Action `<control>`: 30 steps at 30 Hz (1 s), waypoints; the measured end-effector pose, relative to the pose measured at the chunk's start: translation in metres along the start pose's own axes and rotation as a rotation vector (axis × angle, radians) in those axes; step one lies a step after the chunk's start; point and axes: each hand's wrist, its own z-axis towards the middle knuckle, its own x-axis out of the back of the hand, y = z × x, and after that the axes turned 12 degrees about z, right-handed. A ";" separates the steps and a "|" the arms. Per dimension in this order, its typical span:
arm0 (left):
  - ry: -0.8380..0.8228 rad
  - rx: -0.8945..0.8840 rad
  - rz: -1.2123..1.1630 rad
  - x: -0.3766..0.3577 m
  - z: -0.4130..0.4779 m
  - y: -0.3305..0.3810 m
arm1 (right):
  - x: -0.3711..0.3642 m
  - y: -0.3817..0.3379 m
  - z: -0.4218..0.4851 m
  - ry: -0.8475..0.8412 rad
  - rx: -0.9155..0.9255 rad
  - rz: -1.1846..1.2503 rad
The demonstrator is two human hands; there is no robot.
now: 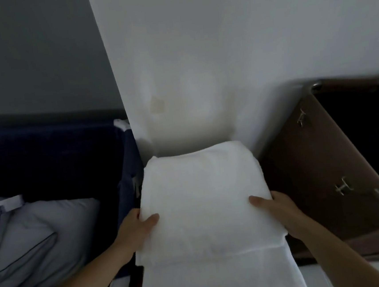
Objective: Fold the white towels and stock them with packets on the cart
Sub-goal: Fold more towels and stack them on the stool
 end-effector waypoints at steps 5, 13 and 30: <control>-0.138 0.029 -0.078 -0.001 -0.025 -0.020 | 0.004 0.016 -0.036 0.059 0.059 -0.053; -0.167 0.026 -0.066 0.003 -0.038 -0.044 | 0.002 0.041 -0.074 0.110 0.214 -0.202; 0.034 0.274 -0.095 -0.022 -0.066 -0.024 | 0.008 0.038 -0.055 0.144 -0.090 -0.245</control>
